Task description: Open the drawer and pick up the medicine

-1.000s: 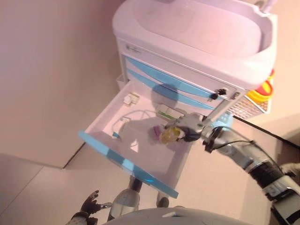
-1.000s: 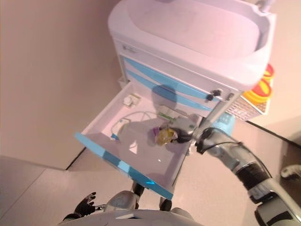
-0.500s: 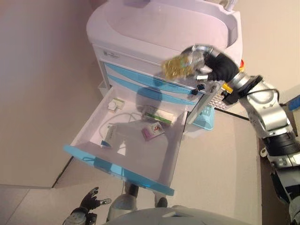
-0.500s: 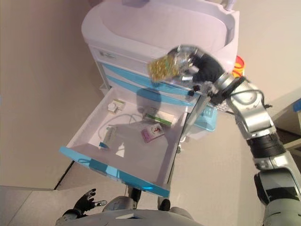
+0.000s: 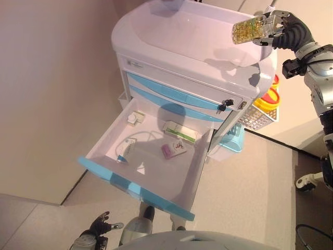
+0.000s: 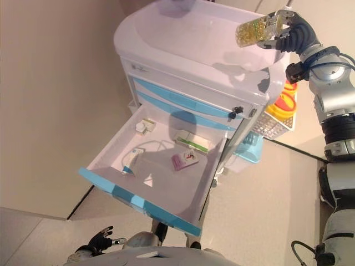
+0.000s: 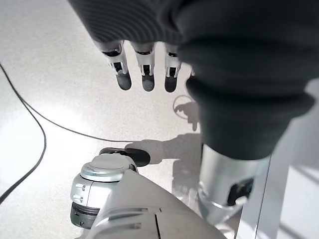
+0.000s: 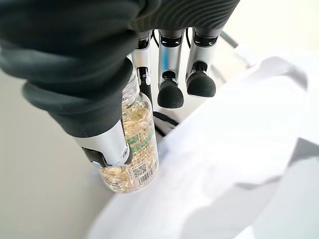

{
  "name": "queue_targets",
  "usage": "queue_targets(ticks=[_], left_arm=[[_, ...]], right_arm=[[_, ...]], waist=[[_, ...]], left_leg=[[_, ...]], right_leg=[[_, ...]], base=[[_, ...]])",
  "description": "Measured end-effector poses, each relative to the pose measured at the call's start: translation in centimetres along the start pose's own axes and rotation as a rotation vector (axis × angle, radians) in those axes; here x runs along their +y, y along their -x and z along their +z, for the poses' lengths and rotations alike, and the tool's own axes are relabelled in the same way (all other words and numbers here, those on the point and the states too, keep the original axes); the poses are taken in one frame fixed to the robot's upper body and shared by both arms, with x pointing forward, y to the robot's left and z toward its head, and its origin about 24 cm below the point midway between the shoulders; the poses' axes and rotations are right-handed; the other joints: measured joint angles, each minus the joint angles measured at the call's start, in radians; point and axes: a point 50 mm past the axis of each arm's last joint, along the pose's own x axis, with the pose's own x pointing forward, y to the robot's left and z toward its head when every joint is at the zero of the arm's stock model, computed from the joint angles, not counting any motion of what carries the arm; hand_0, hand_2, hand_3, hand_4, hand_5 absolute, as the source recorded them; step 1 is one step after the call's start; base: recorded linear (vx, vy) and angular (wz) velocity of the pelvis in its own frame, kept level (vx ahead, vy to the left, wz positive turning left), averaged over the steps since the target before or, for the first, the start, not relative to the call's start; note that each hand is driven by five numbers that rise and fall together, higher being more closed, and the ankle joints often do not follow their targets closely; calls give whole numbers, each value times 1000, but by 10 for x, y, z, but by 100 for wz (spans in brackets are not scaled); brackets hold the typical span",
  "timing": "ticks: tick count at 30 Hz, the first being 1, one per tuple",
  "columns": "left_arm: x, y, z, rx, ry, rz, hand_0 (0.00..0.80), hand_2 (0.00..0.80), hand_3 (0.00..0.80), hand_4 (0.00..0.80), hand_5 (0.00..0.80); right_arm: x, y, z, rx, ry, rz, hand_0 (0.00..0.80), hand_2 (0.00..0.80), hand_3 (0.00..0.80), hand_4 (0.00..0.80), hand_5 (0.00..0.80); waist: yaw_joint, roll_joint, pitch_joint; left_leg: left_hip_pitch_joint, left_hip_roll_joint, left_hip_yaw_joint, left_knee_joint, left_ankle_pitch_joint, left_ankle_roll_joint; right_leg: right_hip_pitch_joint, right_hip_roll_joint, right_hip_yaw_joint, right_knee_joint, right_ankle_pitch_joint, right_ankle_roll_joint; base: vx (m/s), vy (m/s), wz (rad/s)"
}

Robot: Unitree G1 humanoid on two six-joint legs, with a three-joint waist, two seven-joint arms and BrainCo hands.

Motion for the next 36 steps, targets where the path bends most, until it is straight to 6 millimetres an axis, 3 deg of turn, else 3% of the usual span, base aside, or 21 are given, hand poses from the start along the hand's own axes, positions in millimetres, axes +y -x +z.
queue_targets(ticks=[6, 13, 23, 36], left_arm=[[1, 0, -1, 13, -9, -1, 0, 0, 0, 0, 0], [2, 0, 1, 3, -4, -1, 0, 0, 0, 0, 0], [2, 1, 5, -20, -29, -12, 0, 0, 0, 0, 0], [9, 2, 3, -19, -11, 6, 0, 0, 0, 0, 0]], right_arm=[[-6, -5, -15, 139, 124, 10, 800, 800, 800, 800, 800], [-16, -10, -10, 222, 380, 63, 800, 800, 800, 800, 800], [-30, -6, -13, 325, 578, 183, 800, 800, 800, 800, 800], [-28, -6, -10, 336, 632, 298, 800, 800, 800, 800, 800]], waist=[[31, -2, 0], [52, -14, 2], [76, -33, 12], [73, -34, 14]], left_leg=[[-3, -10, -22, 0, 3, 1], [-20, -15, -44, 1, 9, 2], [-37, -20, -69, -1, 20, 0], [-38, -21, -69, -5, 20, 0]], right_leg=[[18, -1, -29, -18, 0, 0], [14, -3, -53, -21, -1, 1], [12, -1, -60, -33, -1, 2], [10, -2, -57, -36, -2, 2]], base=[[14, 3, 18], [3, 2, 11], [-11, 7, 10], [0, 0, 0]])
